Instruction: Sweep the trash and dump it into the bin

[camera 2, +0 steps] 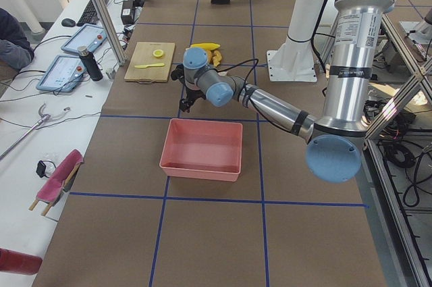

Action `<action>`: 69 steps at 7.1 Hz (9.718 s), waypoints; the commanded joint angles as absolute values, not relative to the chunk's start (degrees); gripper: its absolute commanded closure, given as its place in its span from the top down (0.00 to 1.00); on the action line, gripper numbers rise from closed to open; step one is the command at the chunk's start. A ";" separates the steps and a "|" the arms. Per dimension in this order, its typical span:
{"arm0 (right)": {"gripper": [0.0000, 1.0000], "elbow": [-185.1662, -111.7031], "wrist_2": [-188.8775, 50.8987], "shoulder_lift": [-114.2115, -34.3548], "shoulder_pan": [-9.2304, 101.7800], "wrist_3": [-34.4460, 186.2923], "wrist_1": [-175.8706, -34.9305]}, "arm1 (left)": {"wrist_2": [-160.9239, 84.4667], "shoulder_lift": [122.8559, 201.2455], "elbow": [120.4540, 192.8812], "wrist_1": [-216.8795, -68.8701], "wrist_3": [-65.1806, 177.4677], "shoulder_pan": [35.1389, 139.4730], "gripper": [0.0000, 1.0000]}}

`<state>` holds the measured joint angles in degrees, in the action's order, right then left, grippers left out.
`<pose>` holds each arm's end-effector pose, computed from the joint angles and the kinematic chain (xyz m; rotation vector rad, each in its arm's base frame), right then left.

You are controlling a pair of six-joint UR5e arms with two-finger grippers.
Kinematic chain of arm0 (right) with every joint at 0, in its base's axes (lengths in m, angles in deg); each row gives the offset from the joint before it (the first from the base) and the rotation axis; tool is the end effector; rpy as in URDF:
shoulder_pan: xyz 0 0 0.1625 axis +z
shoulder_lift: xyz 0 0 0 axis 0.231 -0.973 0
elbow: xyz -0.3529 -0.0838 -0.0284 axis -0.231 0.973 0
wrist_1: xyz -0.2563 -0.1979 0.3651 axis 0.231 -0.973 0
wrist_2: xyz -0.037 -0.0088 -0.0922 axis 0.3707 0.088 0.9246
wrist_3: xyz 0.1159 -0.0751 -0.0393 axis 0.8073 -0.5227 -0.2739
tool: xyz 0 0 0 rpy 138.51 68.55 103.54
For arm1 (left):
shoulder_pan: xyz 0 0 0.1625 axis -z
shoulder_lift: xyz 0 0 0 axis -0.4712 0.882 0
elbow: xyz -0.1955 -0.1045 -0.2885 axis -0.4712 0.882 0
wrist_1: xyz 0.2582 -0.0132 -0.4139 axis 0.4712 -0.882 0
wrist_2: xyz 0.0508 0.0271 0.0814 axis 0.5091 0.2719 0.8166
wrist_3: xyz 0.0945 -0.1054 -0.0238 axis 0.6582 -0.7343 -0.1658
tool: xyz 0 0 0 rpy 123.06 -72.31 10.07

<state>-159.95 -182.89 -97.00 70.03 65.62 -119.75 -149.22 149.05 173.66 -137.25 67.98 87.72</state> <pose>-0.0362 -0.5592 0.5068 0.0857 -0.8312 -0.0842 0.2793 -0.5481 0.3326 0.5301 0.9074 0.7284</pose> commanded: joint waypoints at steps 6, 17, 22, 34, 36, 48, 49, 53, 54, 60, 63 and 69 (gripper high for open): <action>1.00 -166.37 -182.64 -116.36 54.60 75.85 -98.01 | -148.71 160.36 164.80 -131.27 100.26 82.44 0.97; 1.00 -161.00 -178.77 -118.99 42.72 81.83 -94.13 | -139.83 163.47 162.29 -139.88 97.94 73.37 0.97; 0.13 -158.89 -179.12 -118.82 42.63 82.19 -93.87 | -137.63 167.15 156.93 -139.53 103.22 74.69 0.97; 0.00 -173.30 -166.40 -87.43 36.77 82.00 -138.33 | -138.51 167.33 156.49 -139.53 102.16 74.17 0.98; 0.00 -174.53 -164.10 -80.25 32.11 84.71 -149.74 | -138.60 167.33 156.31 -139.88 101.99 73.99 0.98; 0.00 -155.30 -162.95 -61.10 16.61 112.84 -133.26 | -138.51 166.54 157.37 -140.33 100.41 73.20 0.01; 0.00 -153.89 -163.21 -58.81 16.44 114.60 -133.07 | -138.51 166.45 157.46 -140.33 100.49 73.20 0.01; 0.00 -147.03 -163.39 -52.91 12.84 120.76 -127.80 | -138.42 166.36 157.98 -140.33 100.14 73.20 0.00; 0.00 -147.11 -163.39 -52.03 12.40 121.55 -127.71 | -138.42 166.36 157.98 -140.33 100.23 73.20 0.00; 0.00 -143.95 -163.30 -50.97 11.25 139.20 -104.81 | -138.34 165.58 158.25 -140.41 100.76 73.20 0.00; 0.00 -143.86 -163.13 -51.23 11.86 149.46 -95.14 | -138.34 165.13 158.42 -141.29 100.76 73.11 0.00; 0.00 -162.52 -166.99 -60.79 14.59 158.47 -109.46 | -138.16 158.91 163.77 -141.47 102.60 73.11 0.00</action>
<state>-155.04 -166.56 -57.52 14.34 158.22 -102.94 -138.17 160.58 162.32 -141.40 102.22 73.11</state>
